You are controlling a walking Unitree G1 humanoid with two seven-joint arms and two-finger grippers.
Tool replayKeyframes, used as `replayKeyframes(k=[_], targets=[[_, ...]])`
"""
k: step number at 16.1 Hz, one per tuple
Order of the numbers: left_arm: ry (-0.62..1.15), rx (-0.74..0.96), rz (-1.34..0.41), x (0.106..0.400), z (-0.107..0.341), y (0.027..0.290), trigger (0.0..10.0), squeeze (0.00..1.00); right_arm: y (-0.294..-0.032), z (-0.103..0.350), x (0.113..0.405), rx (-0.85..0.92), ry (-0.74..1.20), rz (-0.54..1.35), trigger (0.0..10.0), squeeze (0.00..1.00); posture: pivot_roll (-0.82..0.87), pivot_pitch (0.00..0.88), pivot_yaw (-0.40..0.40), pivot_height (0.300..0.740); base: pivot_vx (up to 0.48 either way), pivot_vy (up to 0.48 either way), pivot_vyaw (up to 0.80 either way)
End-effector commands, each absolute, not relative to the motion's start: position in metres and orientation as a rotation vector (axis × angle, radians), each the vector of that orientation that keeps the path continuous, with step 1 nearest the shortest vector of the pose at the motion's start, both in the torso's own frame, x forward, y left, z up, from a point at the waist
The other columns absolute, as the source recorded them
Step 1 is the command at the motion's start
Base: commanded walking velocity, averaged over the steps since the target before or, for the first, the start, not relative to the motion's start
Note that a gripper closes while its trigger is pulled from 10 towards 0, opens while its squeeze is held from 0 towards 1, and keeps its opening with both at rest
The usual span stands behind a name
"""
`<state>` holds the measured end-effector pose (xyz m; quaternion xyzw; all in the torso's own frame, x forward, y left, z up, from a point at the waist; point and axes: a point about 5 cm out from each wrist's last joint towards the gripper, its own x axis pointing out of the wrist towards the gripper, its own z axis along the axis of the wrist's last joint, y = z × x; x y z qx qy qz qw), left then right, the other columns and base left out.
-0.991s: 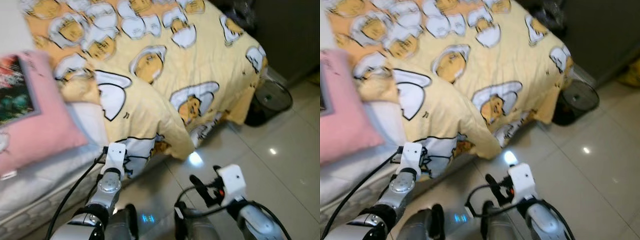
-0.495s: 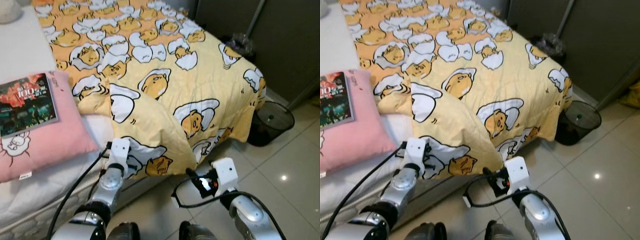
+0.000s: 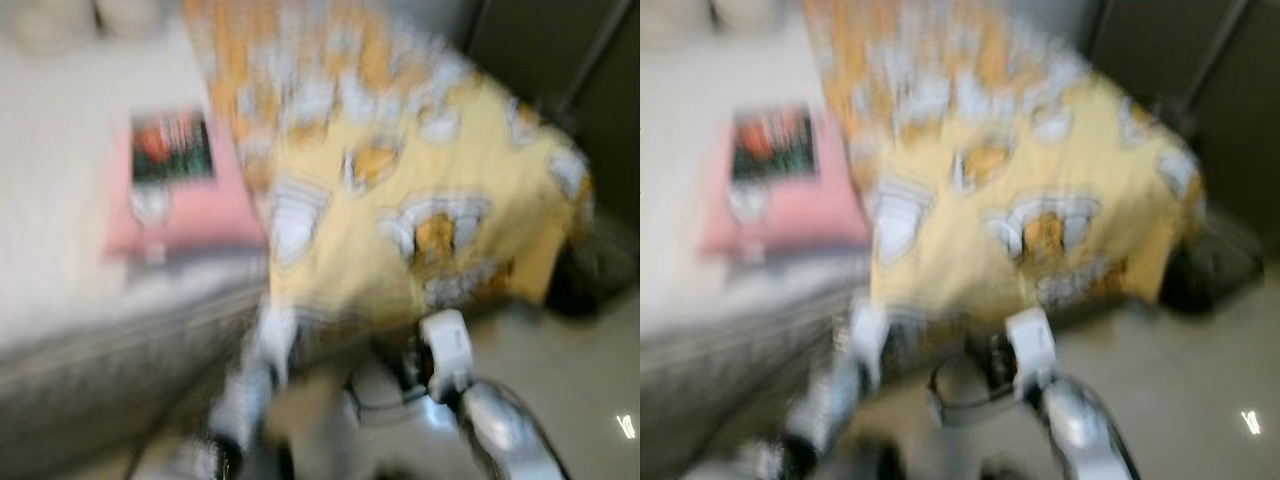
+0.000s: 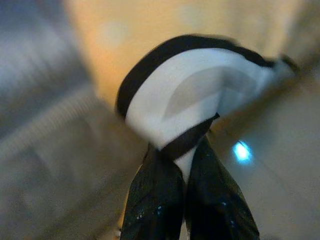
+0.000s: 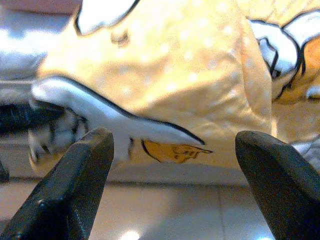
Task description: Clean up the room
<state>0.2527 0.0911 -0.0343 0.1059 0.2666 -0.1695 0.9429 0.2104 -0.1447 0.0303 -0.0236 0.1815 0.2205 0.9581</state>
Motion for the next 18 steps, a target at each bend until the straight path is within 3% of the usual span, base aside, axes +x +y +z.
replayKeyframes(k=[1, 6, 11, 12, 13, 17, 18], targets=[[0.57, 0.267, -0.528, 0.253, -0.031, 0.064, 10.0, 0.0, -0.147, 0.027, 0.206, -0.054, 0.396, 0.471, 10.0, 0.0, -0.12, 0.094, -0.014, 0.74, 0.0, 0.0, 0.0], [0.763, 0.188, -0.734, 0.22, -0.047, 0.028, 10.0, 0.0, -0.146, 0.022, 0.198, -0.07, 0.439, 0.522, 10.0, 0.0, -0.13, 0.097, -0.024, 0.74, 0.0, 0.0, 0.0], [0.783, 0.371, -0.699, 0.213, -0.058, 0.047, 10.0, 0.0, -0.146, 0.022, 0.197, -0.076, 0.443, 0.527, 10.0, 0.0, -0.14, 0.099, -0.03, 0.74, 0.0, 0.0, 0.0], [0.717, 0.523, -0.64, 0.223, -0.056, 0.061, 10.0, 0.23, -0.147, 0.022, 0.197, -0.081, 0.442, 0.526, 10.0, 0.0, -0.14, 0.102, -0.031, 0.74, 0.0, 0.0, 0.0], [0.691, 0.557, -0.621, 0.228, -0.053, 0.064, 10.0, 1.0, -0.147, 0.022, 0.197, -0.083, 0.441, 0.525, 10.0, 0.0, -0.14, 0.101, -0.033, 0.74, 0.0, 0.0, 0.0], [0.624, 0.665, -0.547, 0.244, -0.046, 0.084, 10.0, 1.0, -0.145, 0.023, 0.199, -0.091, 0.433, 0.529, 10.0, 0.0, -0.13, 0.097, -0.03, 0.74, 0.0, 0.0, 0.0], [0.636, 0.724, -0.524, 0.242, -0.049, 0.099, 10.0, 1.0, -0.144, 0.024, 0.201, -0.088, 0.416, 0.522, 10.0, 0.0, -0.11, 0.085, -0.023, 0.74, 0.0, 0.0, 0.0]])
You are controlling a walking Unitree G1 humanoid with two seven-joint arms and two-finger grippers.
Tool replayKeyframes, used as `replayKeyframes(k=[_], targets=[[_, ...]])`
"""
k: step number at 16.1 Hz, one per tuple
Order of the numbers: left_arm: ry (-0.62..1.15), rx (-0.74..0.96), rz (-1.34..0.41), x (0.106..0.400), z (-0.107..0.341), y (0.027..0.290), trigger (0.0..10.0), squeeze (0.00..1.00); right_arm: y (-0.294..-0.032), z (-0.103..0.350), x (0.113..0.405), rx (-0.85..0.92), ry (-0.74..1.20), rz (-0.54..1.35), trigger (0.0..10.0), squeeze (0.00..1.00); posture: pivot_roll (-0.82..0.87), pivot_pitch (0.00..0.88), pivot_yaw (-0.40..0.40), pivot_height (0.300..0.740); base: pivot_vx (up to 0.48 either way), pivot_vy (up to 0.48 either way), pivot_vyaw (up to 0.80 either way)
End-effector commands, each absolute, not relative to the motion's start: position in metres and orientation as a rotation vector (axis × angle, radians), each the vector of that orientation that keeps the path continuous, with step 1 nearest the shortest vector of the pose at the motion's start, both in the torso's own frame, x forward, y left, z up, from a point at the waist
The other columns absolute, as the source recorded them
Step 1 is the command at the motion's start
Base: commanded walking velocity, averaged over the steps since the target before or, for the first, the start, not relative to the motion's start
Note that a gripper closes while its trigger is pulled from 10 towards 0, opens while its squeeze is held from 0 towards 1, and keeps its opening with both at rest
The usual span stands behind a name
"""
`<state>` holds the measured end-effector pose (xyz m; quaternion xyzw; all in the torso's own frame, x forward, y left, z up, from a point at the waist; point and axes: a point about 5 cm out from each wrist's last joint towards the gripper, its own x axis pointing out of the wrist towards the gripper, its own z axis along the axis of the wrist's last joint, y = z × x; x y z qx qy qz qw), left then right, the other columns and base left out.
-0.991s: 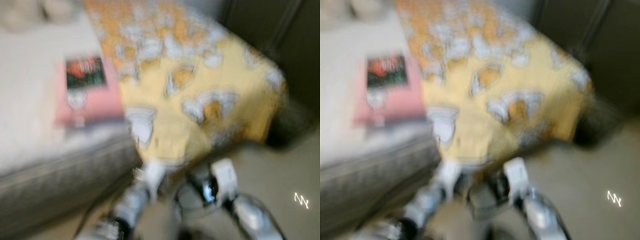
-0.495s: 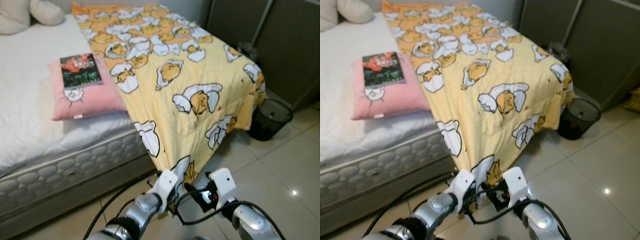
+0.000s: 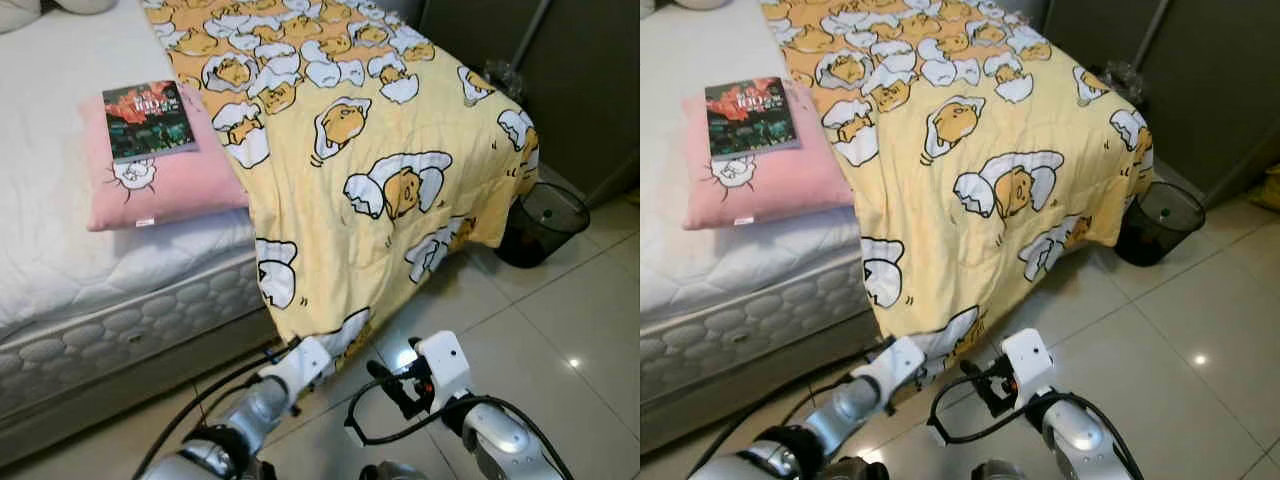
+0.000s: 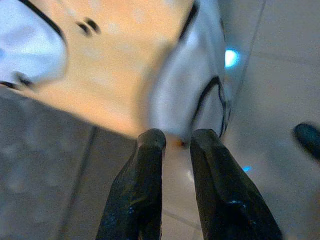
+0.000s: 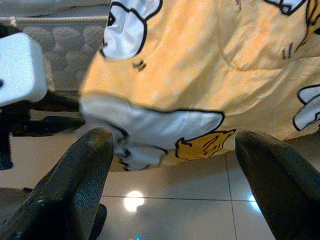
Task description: Clean up the room
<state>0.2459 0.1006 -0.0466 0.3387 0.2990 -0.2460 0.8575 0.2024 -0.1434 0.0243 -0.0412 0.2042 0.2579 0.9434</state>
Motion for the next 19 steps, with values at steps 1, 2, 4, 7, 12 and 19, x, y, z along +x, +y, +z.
replayKeyframes(k=[1, 2, 4, 7, 12, 19], targets=[[0.639, 0.76, -0.491, 0.241, -0.051, 0.113, 10.0, 1.0, -0.142, 0.026, 0.206, -0.087, 0.394, 0.515, 10.0, 0.0, -0.1, 0.068, -0.014, 0.74, 0.0, 0.0, 0.0], [0.627, 0.764, -0.464, 0.242, -0.05, 0.123, 10.0, 1.0, -0.141, 0.028, 0.209, -0.088, 0.379, 0.512, 10.0, 0.0, -0.09, 0.059, -0.011, 0.74, 0.0, 0.0, 0.0], [0.586, 0.726, -0.364, 0.251, -0.041, 0.149, 10.0, 1.0, -0.136, 0.032, 0.224, -0.085, 0.34, 0.507, 10.0, 0.0, -0.05, 0.017, 0.001, 0.74, 0.0, 0.0, 0.0], [0.402, 0.417, -0.166, 0.284, -0.004, 0.157, 10.0, 1.0, -0.13, 0.047, 0.251, -0.083, 0.251, 0.471, 10.0, 0.0, 0.0, 0.0, 0.008, 0.74, 0.0, 0.0, 0.0], [-0.072, 0.097, 0.108, 0.335, 0.1, 0.15, 10.0, 0.0, -0.142, 0.117, 0.304, 0.001, -0.026, 0.279, 10.0, 0.0, 0.01, 0.0, -0.007, 0.74, 0.0, 0.0, 0.0], [0.004, 0.128, 0.206, 0.332, 0.097, 0.155, 10.0, 0.0, -0.135, 0.11, 0.312, 0.006, -0.015, 0.286, 10.0, 0.0, -0.01, 0.0, 0.003, 0.74, 0.0, -0.343, 0.5]])
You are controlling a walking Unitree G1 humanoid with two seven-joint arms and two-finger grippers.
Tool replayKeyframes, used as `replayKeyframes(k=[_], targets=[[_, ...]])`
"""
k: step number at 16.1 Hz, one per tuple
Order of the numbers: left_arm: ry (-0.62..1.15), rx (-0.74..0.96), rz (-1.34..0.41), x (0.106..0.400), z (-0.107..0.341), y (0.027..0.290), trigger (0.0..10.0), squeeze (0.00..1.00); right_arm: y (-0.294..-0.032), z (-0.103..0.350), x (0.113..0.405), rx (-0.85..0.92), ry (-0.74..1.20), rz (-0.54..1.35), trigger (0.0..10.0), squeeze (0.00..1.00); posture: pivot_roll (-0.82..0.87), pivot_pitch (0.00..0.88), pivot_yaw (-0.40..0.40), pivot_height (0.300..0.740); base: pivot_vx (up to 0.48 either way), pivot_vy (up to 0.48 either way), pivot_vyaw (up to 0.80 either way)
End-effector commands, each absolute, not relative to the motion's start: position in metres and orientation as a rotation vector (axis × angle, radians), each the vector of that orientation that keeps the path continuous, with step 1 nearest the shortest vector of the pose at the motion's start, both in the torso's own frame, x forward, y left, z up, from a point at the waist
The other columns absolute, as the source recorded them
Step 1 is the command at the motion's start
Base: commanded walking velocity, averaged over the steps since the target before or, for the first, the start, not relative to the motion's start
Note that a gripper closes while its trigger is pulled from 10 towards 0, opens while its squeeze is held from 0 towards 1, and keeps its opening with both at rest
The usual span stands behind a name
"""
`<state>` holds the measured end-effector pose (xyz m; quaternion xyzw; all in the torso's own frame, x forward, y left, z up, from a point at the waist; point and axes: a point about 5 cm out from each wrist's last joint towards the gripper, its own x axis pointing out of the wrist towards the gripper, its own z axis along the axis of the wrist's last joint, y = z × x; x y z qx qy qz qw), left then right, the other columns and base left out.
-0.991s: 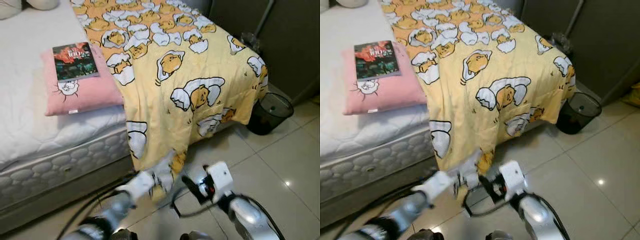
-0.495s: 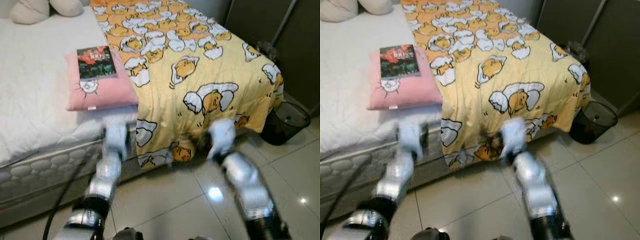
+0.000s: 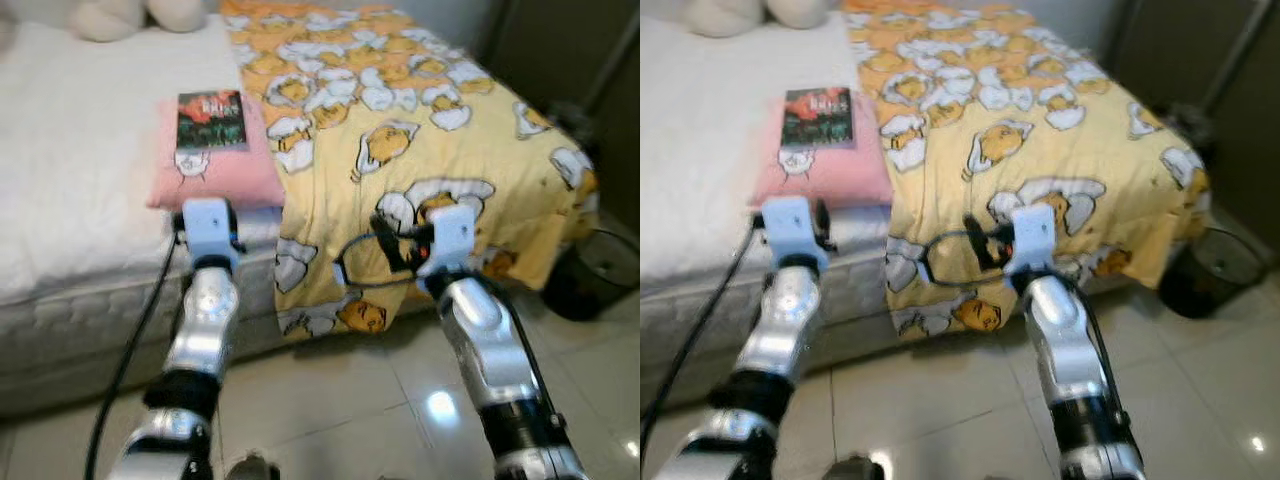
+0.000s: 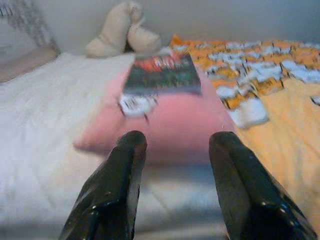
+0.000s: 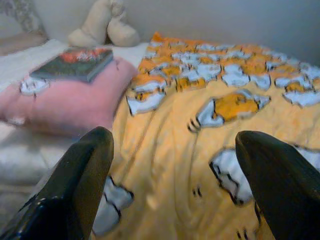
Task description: Clean up the room
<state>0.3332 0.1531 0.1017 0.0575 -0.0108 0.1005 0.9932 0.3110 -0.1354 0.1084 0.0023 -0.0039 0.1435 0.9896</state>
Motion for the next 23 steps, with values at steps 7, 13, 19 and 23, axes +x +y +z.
replayKeyframes(k=[7, 13, 19, 23], targets=[[0.112, 0.269, 0.136, 0.331, 0.085, 0.152, 10.0, 0.79, -0.151, 0.081, 0.301, -0.035, 0.063, 0.22, 10.0, 0.0, -0.02, 0.0, 0.038, 0.74, 0.0, -0.161, 0.44], [0.065, 0.134, 0.082, 0.334, 0.094, 0.149, 10.0, 1.0, -0.152, 0.074, 0.3, -0.056, 0.086, 0.196, 10.0, 0.0, -0.02, 0.0, 0.041, 0.74, 0.308, 0.0, 0.29], [0.032, 0.08, 0.036, 0.333, 0.095, 0.138, 10.0, 0.0, -0.155, 0.077, 0.296, -0.043, 0.055, 0.189, 10.0, 0.0, -0.04, 0.0, 0.031, 0.74, 0.48, 0.0, 0.37], [0.036, 0.059, 0.047, 0.336, 0.095, 0.139, 10.0, 0.0, -0.16, 0.077, 0.299, -0.063, 0.053, 0.151, 10.0, 0.0, -0.04, 0.0, 0.029, 0.74, 0.48, 0.0, 0.0]])
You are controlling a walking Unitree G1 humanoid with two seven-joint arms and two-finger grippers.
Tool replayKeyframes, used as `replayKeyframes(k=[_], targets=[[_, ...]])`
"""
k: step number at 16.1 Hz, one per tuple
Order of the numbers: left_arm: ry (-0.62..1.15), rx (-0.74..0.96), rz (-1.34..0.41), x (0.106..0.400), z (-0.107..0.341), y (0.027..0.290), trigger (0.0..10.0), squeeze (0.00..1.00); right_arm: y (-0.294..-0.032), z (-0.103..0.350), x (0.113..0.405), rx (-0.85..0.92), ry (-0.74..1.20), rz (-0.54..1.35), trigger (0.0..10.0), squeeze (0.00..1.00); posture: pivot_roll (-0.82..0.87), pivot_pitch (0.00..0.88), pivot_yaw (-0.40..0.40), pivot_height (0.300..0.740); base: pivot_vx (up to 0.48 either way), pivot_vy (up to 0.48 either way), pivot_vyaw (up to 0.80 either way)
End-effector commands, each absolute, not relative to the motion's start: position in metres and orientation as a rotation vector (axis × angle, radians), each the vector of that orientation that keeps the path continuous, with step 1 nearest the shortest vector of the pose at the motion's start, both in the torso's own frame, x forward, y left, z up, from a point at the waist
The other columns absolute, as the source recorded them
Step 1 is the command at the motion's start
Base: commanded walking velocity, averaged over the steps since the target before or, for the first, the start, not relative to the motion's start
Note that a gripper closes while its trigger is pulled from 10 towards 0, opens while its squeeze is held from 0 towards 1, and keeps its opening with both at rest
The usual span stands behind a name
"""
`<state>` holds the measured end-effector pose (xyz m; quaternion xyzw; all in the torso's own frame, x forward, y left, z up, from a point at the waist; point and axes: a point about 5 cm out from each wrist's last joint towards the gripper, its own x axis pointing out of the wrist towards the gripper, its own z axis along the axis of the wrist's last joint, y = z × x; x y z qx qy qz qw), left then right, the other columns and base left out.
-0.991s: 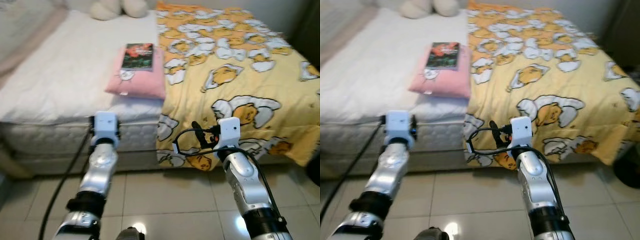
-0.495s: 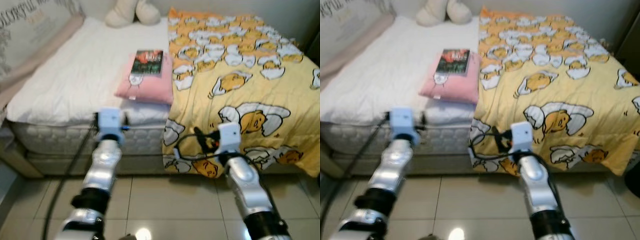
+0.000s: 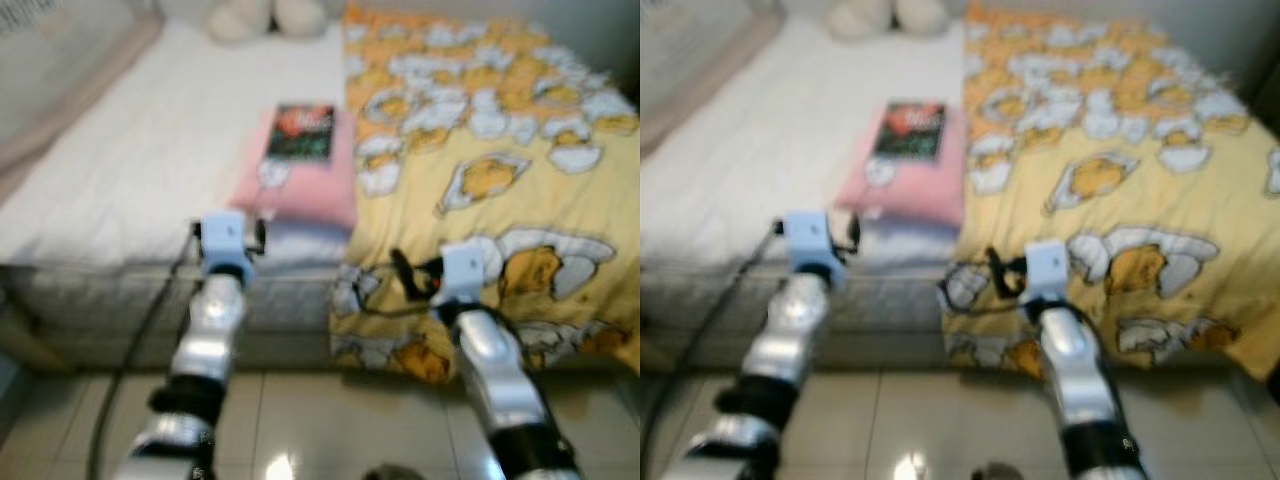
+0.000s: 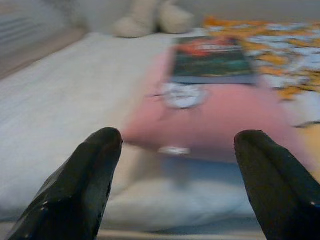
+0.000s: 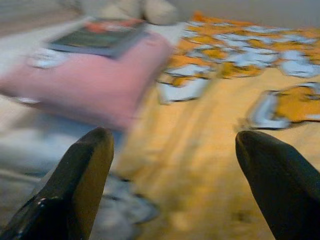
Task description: Clean up the room
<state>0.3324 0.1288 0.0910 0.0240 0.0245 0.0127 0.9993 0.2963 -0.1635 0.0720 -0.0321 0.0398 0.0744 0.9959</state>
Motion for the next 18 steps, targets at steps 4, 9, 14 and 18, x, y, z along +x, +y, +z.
replayKeyframes(k=[4, 9, 14, 18], targets=[[0.017, 0.067, 0.04, 0.338, 0.099, 0.138, 10.0, 0.0, -0.162, 0.081, 0.302, -0.055, 0.037, 0.137, 10.0, 0.0, -0.04, 0.0, 0.025, 0.74, 0.48, 0.0, 0.0], [-0.018, 0.065, 0.043, 0.341, 0.105, 0.135, 10.0, 0.0, -0.163, 0.081, 0.303, -0.063, 0.031, 0.127, 10.0, 0.0, -0.04, 0.0, 0.024, 0.74, 0.48, 0.0, 0.0], [-0.036, 0.07, 0.069, 0.344, 0.11, 0.136, 10.0, 0.0, -0.162, 0.084, 0.304, -0.062, 0.014, 0.127, 10.0, 0.0, -0.04, 0.0, 0.02, 0.74, 0.48, 0.0, 0.0], [-0.085, 0.095, 0.09, 0.357, 0.128, 0.143, 10.0, 0.0, -0.155, 0.122, 0.328, -0.031, -0.09, 0.146, 10.0, 0.0, -0.04, 0.0, 0.021, 0.74, 0.48, 0.0, 0.0]])
